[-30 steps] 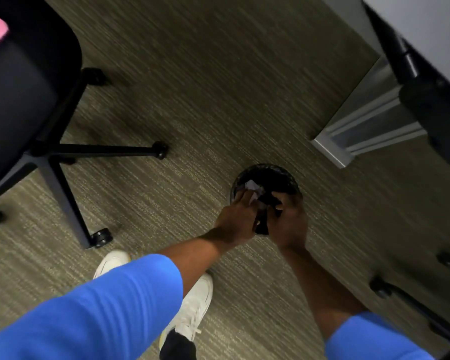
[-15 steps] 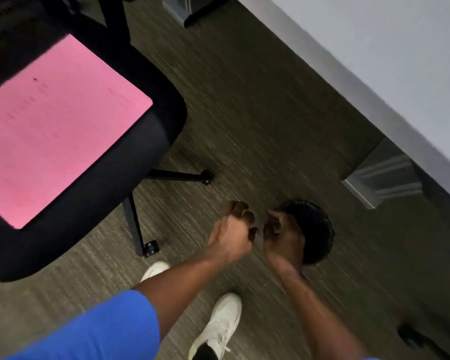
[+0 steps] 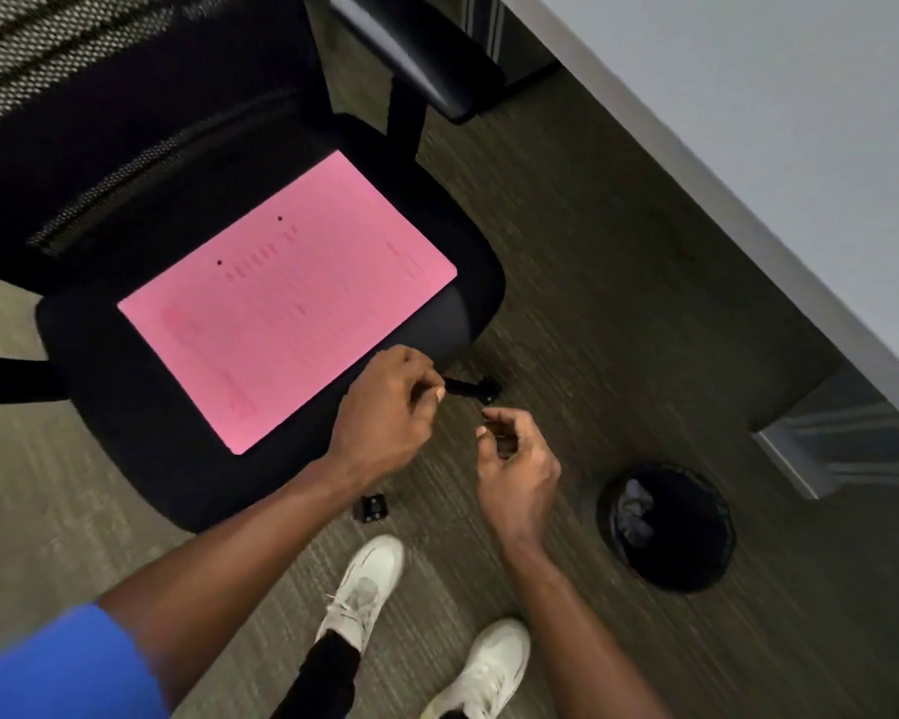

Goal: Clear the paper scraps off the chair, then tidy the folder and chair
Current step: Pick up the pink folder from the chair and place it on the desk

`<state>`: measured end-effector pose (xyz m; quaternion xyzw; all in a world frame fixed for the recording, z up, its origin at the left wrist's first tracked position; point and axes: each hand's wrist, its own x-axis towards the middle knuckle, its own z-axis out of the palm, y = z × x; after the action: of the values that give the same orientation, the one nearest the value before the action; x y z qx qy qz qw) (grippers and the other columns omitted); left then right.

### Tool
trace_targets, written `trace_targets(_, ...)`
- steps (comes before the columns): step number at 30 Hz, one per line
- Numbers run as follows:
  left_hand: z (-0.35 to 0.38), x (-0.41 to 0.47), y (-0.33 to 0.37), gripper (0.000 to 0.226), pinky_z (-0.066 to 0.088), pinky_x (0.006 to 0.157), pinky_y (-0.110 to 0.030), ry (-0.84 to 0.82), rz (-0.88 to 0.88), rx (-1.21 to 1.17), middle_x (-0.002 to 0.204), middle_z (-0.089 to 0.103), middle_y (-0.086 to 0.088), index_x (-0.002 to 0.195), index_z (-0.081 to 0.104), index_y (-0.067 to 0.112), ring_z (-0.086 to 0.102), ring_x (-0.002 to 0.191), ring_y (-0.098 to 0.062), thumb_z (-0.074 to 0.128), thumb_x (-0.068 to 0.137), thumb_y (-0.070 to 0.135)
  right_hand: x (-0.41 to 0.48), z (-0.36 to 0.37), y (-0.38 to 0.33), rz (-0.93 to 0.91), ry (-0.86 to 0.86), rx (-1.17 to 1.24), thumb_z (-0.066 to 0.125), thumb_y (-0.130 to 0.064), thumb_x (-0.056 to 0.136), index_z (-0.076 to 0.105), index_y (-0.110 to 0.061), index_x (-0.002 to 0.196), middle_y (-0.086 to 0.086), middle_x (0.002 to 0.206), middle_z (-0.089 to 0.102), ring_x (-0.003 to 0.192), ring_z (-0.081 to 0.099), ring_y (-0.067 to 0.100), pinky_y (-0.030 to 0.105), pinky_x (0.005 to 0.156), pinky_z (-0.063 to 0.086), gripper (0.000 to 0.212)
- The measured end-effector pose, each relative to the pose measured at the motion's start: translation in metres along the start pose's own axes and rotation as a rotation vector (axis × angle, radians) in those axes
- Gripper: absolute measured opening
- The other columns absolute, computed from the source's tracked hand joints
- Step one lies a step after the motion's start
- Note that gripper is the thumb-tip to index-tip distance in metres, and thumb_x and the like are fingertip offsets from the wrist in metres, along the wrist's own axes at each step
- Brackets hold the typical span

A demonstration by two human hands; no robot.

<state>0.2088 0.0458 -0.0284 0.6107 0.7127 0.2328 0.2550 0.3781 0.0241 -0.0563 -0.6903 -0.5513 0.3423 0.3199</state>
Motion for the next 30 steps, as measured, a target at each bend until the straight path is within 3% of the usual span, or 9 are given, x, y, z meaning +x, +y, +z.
trace_targets(5, -0.068, 0.024, -0.03, 0.006, 0.061, 0.088, -0.045, 0.166, -0.073, -0.022, 0.108, 0.073, 0.0, 0.098, 0.078, 0.016, 0.069, 0.1, -0.019, 0.073, 0.095, 0.015, -0.003, 0.045, -0.036, 0.096, -0.085, 0.131, 0.072, -0.007, 0.092, 0.074, -0.021, 0.104, 0.0, 0.09, 0.077, 0.08, 0.074, 0.022, 0.049, 0.079, 0.061, 0.018)
trace_targets(11, -0.113, 0.062, -0.078, 0.018, 0.051, 0.104, -0.041, 0.181, -0.215, 0.17, 0.126, 0.069, -0.006, 0.109, 0.077, 0.016, 0.063, 0.12, -0.025, 0.074, 0.099, 0.031, -0.001, 0.088, -0.076, 0.177, -0.103, 0.272, 0.071, -0.01, 0.094, 0.072, -0.025, 0.107, -0.003, 0.09, 0.076, 0.084, 0.075, 0.019, 0.05, 0.078, 0.064, 0.021)
trace_targets(16, -0.138, 0.086, -0.116, 0.064, 0.043, 0.116, -0.048, 0.17, -0.309, 0.351, 0.148, 0.052, -0.014, 0.138, 0.062, 0.011, 0.046, 0.14, -0.034, 0.082, 0.089, 0.048, 0.006, 0.115, -0.1, 0.28, -0.124, 0.297, 0.076, -0.019, 0.091, 0.062, -0.028, 0.12, -0.01, 0.088, 0.078, 0.082, 0.076, 0.01, 0.048, 0.082, 0.065, 0.034)
trace_targets(20, -0.154, 0.098, -0.14, 0.089, 0.036, 0.12, -0.058, 0.077, -0.366, 0.356, 0.151, 0.053, -0.017, 0.148, 0.053, 0.012, 0.052, 0.139, -0.038, 0.079, 0.083, 0.067, 0.007, 0.125, -0.111, 0.362, -0.133, 0.297, 0.081, -0.029, 0.09, 0.055, -0.027, 0.129, -0.01, 0.091, 0.078, 0.09, 0.077, 0.016, 0.048, 0.089, 0.063, 0.047)
trace_targets(24, -0.157, 0.097, -0.147, 0.091, 0.038, 0.117, -0.059, 0.081, -0.402, 0.297, 0.145, 0.058, -0.015, 0.148, 0.052, 0.012, 0.055, 0.136, -0.037, 0.08, 0.081, 0.068, 0.006, 0.126, -0.117, 0.395, -0.139, 0.304, 0.082, -0.028, 0.089, 0.048, -0.027, 0.138, -0.008, 0.094, 0.075, 0.091, 0.076, 0.015, 0.044, 0.09, 0.062, 0.059)
trace_targets(28, -0.157, 0.093, -0.144, 0.086, 0.048, 0.113, -0.059, 0.124, -0.478, 0.205, 0.142, 0.06, -0.016, 0.144, 0.054, 0.009, 0.059, 0.132, -0.037, 0.084, 0.082, 0.06, 0.004, 0.118, -0.115, 0.369, -0.128, 0.295, 0.082, -0.019, 0.088, 0.042, -0.027, 0.145, -0.013, 0.102, 0.07, 0.088, 0.069, -0.001, 0.023, 0.077, 0.056, 0.07)
trace_targets(30, -0.155, 0.089, -0.14, 0.075, 0.053, 0.107, -0.056, 0.129, -0.492, 0.178, 0.138, 0.061, -0.014, 0.139, 0.058, 0.009, 0.062, 0.126, -0.035, 0.085, 0.084, 0.053, 0.003, 0.112, -0.11, 0.342, -0.13, 0.292, 0.08, -0.01, 0.088, 0.04, -0.026, 0.147, -0.007, 0.113, 0.07, 0.089, 0.072, 0.007, 0.032, 0.082, 0.061, 0.073)
